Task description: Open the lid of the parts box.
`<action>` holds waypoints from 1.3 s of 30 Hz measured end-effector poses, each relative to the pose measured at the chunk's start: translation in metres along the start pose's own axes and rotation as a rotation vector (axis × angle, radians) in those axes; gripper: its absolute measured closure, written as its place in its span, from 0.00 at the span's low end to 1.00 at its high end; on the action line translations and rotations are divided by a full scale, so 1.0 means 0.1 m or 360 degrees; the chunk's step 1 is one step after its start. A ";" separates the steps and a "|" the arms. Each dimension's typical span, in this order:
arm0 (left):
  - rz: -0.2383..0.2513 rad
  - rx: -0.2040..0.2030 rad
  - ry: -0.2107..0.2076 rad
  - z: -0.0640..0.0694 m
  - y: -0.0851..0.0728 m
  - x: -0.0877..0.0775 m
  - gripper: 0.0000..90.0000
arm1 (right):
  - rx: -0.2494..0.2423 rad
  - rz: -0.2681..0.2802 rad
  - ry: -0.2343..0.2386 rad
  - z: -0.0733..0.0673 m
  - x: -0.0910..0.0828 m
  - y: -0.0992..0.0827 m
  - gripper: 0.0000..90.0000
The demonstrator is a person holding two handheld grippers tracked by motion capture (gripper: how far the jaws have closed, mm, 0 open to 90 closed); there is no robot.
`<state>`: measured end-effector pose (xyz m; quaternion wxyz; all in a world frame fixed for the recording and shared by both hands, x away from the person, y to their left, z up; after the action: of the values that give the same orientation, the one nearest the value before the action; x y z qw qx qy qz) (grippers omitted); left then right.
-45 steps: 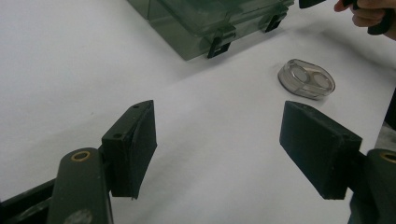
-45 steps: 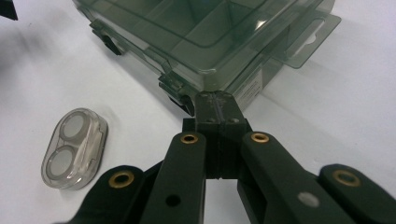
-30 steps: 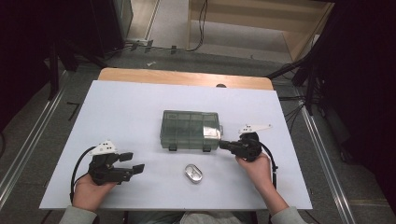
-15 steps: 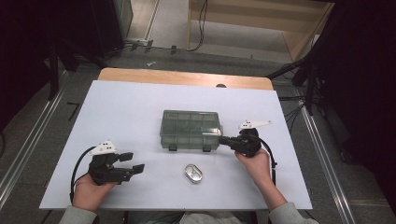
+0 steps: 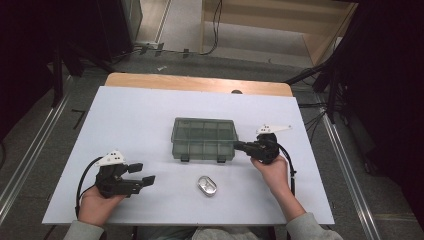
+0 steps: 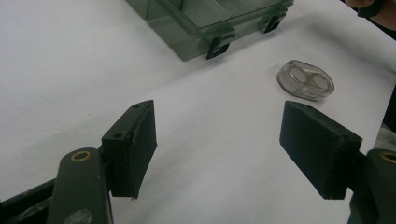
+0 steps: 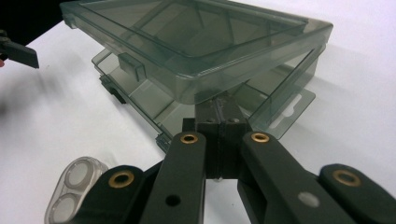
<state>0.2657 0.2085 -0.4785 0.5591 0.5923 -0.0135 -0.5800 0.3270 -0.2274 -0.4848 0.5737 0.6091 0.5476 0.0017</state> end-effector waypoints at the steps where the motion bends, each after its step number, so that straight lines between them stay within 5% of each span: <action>1: 0.0003 -0.0001 0.0004 0.00 0.01 0.00 0.31 | 0.0002 0.0000 0.0001 0.00 0.00 0.01 0.97; 20: 0.0015 -0.0085 0.0011 -0.03 0.04 0.04 0.31 | -0.0007 0.0040 0.0011 -0.01 -0.04 0.14 0.97; 39: 0.0009 -0.0101 0.0002 -0.10 0.32 0.23 0.31 | -0.0009 0.0034 0.0025 0.00 -0.03 0.19 0.98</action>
<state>0.3013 0.1875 -0.4753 0.5792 0.5746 0.0036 -0.5782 0.3380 -0.2245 -0.4697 0.5711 0.6133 0.5455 0.0142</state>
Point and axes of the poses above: each handheld gripper's, and its own axes: x roughly forward along the jaws, y roughly out of its top, z roughly to its right, the point moved 1 cm from there along x, roughly forward along the jaws, and after that the axes turned 5 degrees about -z, right-handed, at the moved point
